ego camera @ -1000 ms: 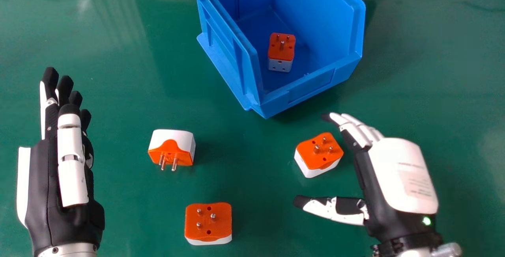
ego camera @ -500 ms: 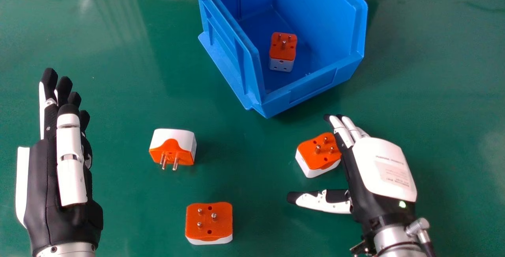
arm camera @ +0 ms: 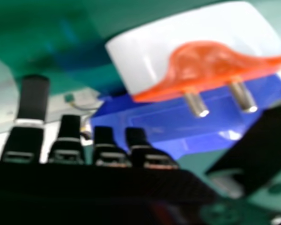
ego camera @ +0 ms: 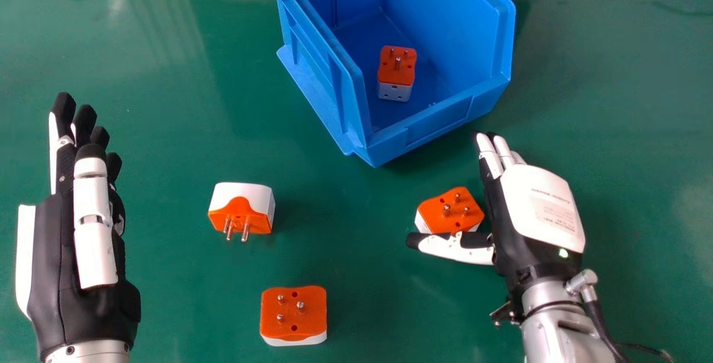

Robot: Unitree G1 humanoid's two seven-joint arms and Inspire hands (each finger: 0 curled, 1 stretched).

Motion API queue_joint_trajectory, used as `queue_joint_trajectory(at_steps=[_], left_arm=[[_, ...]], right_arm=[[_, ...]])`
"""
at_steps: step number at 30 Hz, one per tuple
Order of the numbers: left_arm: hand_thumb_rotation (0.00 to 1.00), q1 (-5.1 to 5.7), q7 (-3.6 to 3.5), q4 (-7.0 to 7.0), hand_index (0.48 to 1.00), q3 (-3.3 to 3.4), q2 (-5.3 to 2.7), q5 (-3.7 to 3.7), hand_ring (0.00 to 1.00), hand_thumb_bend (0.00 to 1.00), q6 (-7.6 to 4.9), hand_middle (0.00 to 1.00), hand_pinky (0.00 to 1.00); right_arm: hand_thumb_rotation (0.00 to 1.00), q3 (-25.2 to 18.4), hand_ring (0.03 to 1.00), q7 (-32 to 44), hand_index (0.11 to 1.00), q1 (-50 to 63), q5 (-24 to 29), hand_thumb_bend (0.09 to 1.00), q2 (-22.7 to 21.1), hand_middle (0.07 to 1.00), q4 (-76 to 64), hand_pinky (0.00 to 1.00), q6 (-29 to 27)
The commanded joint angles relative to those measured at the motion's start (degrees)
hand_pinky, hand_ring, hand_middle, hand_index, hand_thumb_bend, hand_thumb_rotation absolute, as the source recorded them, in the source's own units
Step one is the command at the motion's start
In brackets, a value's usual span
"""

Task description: Pick all objects and put in blue box

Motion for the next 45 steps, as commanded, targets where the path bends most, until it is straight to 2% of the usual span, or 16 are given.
queue_joint_trajectory(at_steps=[1,8,11,14,19,25,27,35,39,45], left_arm=[[1.00,0.59,-0.02,-1.73,1.000,0.17,0.20,-0.32,1.00,0.00,-0.16,1.00,1.00],[1.00,1.25,-0.07,-1.98,1.000,0.01,0.00,-0.29,1.00,0.00,-0.52,1.00,1.00],[1.00,1.67,-0.24,-2.45,1.000,-0.06,0.17,-0.22,1.00,0.00,-0.41,1.00,1.00],[1.00,1.85,-0.41,-2.34,1.000,0.02,0.28,-0.13,1.00,0.00,-0.75,1.00,1.00],[1.00,1.89,-0.75,-2.00,1.000,0.17,0.07,-0.94,1.00,0.02,-1.15,1.00,1.00],[1.00,2.03,-0.23,-2.55,1.000,-0.09,-0.13,-0.77,1.00,0.08,-0.55,1.00,1.00],[1.00,2.01,-0.31,-2.54,1.000,-0.02,-0.01,-0.79,1.00,0.09,-0.56,1.00,1.00],[1.00,1.81,-0.44,-2.35,1.000,0.28,-0.25,-1.92,1.00,0.10,-0.90,1.00,1.00],[1.00,1.86,-0.34,-2.63,1.000,0.32,-0.16,-1.65,1.00,0.10,-0.70,1.00,1.00],[1.00,1.70,-0.55,-2.57,1.000,0.57,0.18,-1.50,1.00,0.10,-0.80,1.00,1.00]], right_arm=[[0.54,-0.09,0.919,1.34,0.939,0.04,0.82,0.789,-0.07,0.968,-1.09,0.82,1.66],[0.51,1.27,0.910,2.84,0.927,-0.05,-0.05,0.781,-0.06,0.953,-1.65,0.81,5.04],[0.51,2.14,0.908,3.36,0.927,0.23,-0.35,0.782,-0.21,0.952,-2.06,0.81,5.87],[0.51,3.10,0.903,3.89,0.924,0.32,-0.97,0.785,-0.51,0.948,-2.32,0.80,6.95],[0.50,4.59,0.890,7.17,0.909,0.40,-1.44,0.797,-0.94,0.937,-3.50,0.79,9.79],[0.49,6.35,0.884,11.18,0.892,0.84,-3.30,0.807,-1.05,0.929,-4.95,0.78,13.87],[0.48,6.72,0.881,11.87,0.888,0.87,-3.74,0.811,-1.04,0.925,-5.17,0.78,14.72],[0.45,7.53,0.875,14.65,0.883,0.46,-4.13,0.806,-0.83,0.919,-6.31,0.77,17.49],[0.43,7.84,0.875,15.79,0.884,0.19,-4.30,0.793,-1.14,0.920,-6.65,0.77,18.11],[0.40,7.48,0.869,15.40,0.881,-0.77,-3.81,0.769,-0.72,0.916,-4.96,0.76,18.52]])
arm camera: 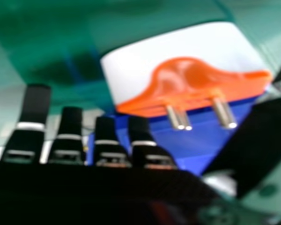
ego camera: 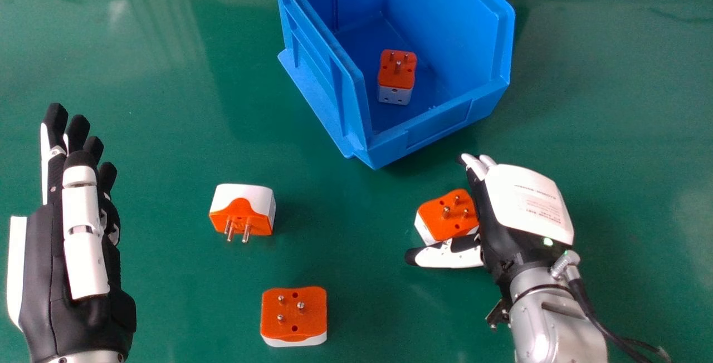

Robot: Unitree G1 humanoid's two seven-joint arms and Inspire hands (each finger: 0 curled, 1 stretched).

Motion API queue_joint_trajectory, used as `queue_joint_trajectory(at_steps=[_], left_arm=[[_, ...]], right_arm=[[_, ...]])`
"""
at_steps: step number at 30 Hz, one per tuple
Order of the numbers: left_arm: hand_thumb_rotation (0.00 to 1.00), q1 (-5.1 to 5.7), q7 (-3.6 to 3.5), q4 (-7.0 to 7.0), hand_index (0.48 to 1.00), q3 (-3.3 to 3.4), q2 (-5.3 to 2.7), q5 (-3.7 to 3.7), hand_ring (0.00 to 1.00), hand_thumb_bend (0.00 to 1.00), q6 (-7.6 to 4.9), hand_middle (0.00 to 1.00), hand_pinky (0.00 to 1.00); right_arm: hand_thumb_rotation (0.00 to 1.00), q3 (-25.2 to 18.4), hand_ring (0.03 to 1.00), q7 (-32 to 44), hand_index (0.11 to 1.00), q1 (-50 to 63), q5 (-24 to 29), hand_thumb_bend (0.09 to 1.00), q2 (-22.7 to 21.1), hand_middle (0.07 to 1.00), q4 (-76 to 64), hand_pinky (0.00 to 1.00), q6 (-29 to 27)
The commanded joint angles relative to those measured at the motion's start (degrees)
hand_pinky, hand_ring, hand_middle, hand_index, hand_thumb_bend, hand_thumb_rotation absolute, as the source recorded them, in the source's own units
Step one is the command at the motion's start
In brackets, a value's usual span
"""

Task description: Pick all objects and put in blue box

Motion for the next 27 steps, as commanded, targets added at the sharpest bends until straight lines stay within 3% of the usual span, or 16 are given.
queue_joint_trajectory(at_steps=[1,5,10,16,20,23,27], left_arm=[[1.00,0.01,-0.19,-1.64,1.000,0.38,0.55,0.05,1.00,0.11,-0.85,1.00,1.00],[1.00,0.19,-0.30,-2.09,1.000,0.45,0.87,0.09,1.00,0.14,-0.32,1.00,1.00],[1.00,0.06,0.13,-2.17,1.000,0.51,1.00,0.94,1.00,0.15,-0.25,1.00,1.00],[1.00,-0.27,0.29,-2.32,1.000,0.49,1.22,1.08,1.00,0.14,0.01,1.00,1.00],[1.00,-0.44,0.56,-2.54,1.000,0.47,1.31,1.49,1.00,0.15,0.40,1.00,1.00],[1.00,-0.84,0.44,-1.95,1.000,0.73,1.50,1.33,1.00,0.16,0.00,1.00,1.00],[1.00,-1.16,0.51,-2.06,0.998,0.80,1.71,1.72,1.00,0.18,0.01,0.99,1.00]], right_arm=[[0.39,-0.18,0.865,1.52,0.878,1.32,1.69,0.770,0.01,0.912,2.87,0.75,1.05],[0.34,-0.25,0.853,1.28,0.863,0.60,1.76,0.757,0.02,0.898,4.19,0.74,0.97],[0.32,-0.03,0.845,1.49,0.846,-0.07,1.60,0.754,-0.05,0.886,5.05,0.73,1.21],[0.29,0.60,0.835,3.41,0.830,-2.40,1.17,0.747,-0.41,0.871,6.90,0.73,2.30],[0.28,1.19,0.826,6.78,0.819,-3.76,1.32,0.748,-1.00,0.862,7.15,0.73,3.68],[0.28,1.62,0.830,9.69,0.822,-4.68,1.51,0.734,-1.55,0.866,7.16,0.73,4.81],[0.24,2.20,0.831,14.03,0.814,-6.05,1.89,0.733,-2.46,0.870,7.70,0.74,5.99]])
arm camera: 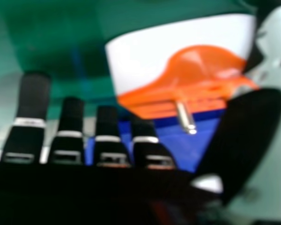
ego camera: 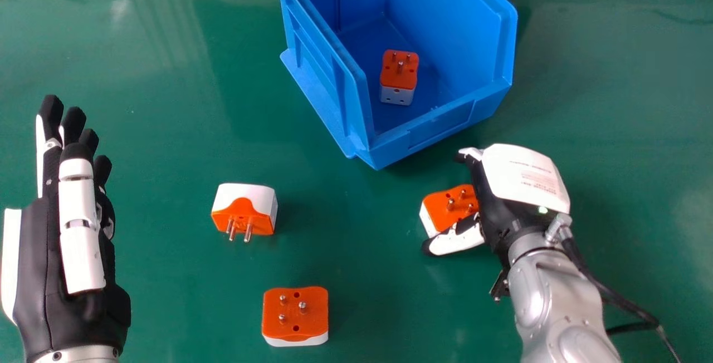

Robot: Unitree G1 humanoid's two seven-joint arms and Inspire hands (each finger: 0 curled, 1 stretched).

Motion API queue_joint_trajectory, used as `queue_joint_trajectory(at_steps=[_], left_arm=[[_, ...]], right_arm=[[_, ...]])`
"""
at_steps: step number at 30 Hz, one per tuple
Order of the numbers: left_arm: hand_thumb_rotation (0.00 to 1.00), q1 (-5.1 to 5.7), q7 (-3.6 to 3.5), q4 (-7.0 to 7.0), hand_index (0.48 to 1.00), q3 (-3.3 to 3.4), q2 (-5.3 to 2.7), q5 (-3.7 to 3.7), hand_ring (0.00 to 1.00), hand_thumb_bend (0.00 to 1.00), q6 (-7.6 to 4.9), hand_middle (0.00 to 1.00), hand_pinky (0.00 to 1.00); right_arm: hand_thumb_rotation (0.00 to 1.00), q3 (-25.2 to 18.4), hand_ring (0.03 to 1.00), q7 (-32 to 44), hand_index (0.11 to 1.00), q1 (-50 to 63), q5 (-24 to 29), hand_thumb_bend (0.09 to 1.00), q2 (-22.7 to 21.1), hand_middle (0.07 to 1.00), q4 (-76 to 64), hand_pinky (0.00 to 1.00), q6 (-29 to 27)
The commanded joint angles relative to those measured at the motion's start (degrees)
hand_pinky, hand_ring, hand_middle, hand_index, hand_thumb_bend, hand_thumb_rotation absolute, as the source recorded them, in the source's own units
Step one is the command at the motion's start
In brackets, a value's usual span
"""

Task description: Pick all objects and put in blue box

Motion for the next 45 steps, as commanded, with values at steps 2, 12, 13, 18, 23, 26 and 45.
queue_joint_trajectory(at_steps=[2,12,13,18,23,26,45], left_arm=[[1.00,-0.37,0.15,-1.26,0.995,0.32,0.52,0.99,0.99,0.18,-0.67,0.98,1.00],[1.00,-0.58,0.44,-1.89,0.993,0.13,0.35,1.67,1.00,0.18,-0.27,0.99,1.00],[1.00,-0.55,0.36,-1.82,0.994,0.20,0.44,1.64,1.00,0.18,-0.30,0.99,1.00],[1.00,-0.44,0.40,-2.24,0.995,0.18,0.40,1.83,1.00,0.18,0.01,0.99,1.00],[1.00,-0.47,0.27,-2.38,0.996,0.19,0.37,1.77,1.00,0.18,0.08,0.99,1.00],[1.00,-0.48,0.11,-2.38,0.996,0.25,0.46,1.68,1.00,0.18,0.09,0.99,1.00],[1.00,-0.45,0.54,-3.05,0.999,-0.17,0.03,1.90,1.00,0.15,1.15,0.99,1.00]], right_arm=[[0.21,0.73,0.819,5.71,0.789,2.62,2.60,0.739,-1.00,0.860,2.45,0.73,1.38],[0.16,0.96,0.685,5.77,0.667,2.01,2.83,0.702,-1.13,0.733,2.93,0.59,1.51],[0.12,0.99,0.601,5.02,0.631,2.35,2.81,0.667,-1.42,0.681,2.71,0.51,0.66],[0.08,1.14,0.500,2.81,0.595,2.92,2.62,0.612,-2.30,0.604,2.43,0.41,-1.66],[0.05,0.13,0.453,-0.50,0.584,3.80,3.80,0.573,-2.52,0.555,2.34,0.36,-4.63],[0.04,-0.24,0.447,-2.47,0.583,4.21,3.98,0.556,-2.69,0.543,2.63,0.35,-6.37],[0.00,-0.75,0.420,-5.96,0.571,4.73,5.74,0.494,-3.26,0.502,3.38,0.29,-9.33]])
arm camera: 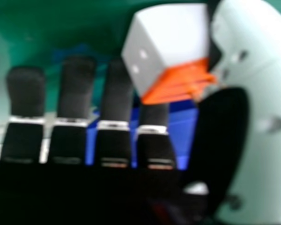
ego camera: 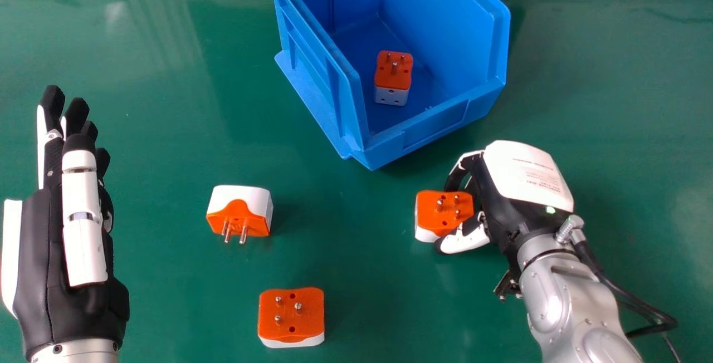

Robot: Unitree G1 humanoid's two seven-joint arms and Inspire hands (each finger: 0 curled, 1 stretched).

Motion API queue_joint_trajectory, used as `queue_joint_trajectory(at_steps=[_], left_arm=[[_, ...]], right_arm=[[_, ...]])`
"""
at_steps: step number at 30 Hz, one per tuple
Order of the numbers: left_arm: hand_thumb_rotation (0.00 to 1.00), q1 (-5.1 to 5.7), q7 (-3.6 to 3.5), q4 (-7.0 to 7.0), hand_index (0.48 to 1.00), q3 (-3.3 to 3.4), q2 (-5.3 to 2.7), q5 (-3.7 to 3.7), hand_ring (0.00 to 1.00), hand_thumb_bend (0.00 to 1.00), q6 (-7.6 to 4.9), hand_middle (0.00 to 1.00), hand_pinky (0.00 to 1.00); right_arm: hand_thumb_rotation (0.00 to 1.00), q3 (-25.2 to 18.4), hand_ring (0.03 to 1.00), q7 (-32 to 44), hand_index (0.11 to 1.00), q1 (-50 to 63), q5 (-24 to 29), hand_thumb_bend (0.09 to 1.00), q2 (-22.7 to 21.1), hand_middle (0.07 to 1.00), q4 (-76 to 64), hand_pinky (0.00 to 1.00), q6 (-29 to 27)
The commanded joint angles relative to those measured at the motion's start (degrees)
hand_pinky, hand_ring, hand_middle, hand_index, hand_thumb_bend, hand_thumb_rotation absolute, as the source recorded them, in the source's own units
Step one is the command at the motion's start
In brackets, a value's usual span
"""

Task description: Pick all objects and put in blue box

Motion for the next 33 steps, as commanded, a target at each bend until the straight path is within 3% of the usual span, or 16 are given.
queue_joint_trajectory(at_steps=[1,9,12,19,27,33], left_arm=[[1.00,0.05,0.28,-1.86,0.999,-0.05,0.01,0.21,1.00,0.15,-0.19,0.99,1.00],[1.00,0.11,0.30,-1.52,1.000,0.07,-0.01,-0.31,1.00,0.14,-0.41,1.00,1.00],[1.00,0.12,0.32,-1.25,1.000,0.15,0.07,-0.01,1.00,0.13,-0.68,1.00,1.00],[1.00,0.18,-0.01,-0.51,1.000,0.54,0.17,-0.46,1.00,0.13,-1.13,1.00,1.00],[1.00,0.18,-0.11,-1.04,1.000,0.41,0.06,-0.53,1.00,0.15,-0.72,1.00,1.00],[1.00,-0.15,0.20,-1.31,1.000,0.25,-0.02,-0.27,1.00,0.15,-0.33,0.99,1.00]], right_arm=[[0.00,0.93,0.420,1.06,0.571,2.95,0.59,0.494,-0.79,0.502,2.39,0.29,-0.06],[0.00,1.21,0.417,1.42,0.571,3.24,0.02,0.489,-1.43,0.496,1.71,0.29,-0.03],[0.00,0.90,0.417,1.32,0.573,3.47,0.83,0.488,-1.72,0.496,1.53,0.29,-1.00],[0.00,0.88,0.417,1.39,0.576,4.19,0.66,0.487,-1.70,0.492,0.50,0.29,-0.56],[0.00,0.63,0.418,4.65,0.574,6.32,-0.02,0.487,-2.87,0.490,-6.37,0.29,1.60],[0.00,-0.46,0.414,7.86,0.571,9.16,-0.09,0.487,-3.98,0.491,-12.73,0.29,2.82]])
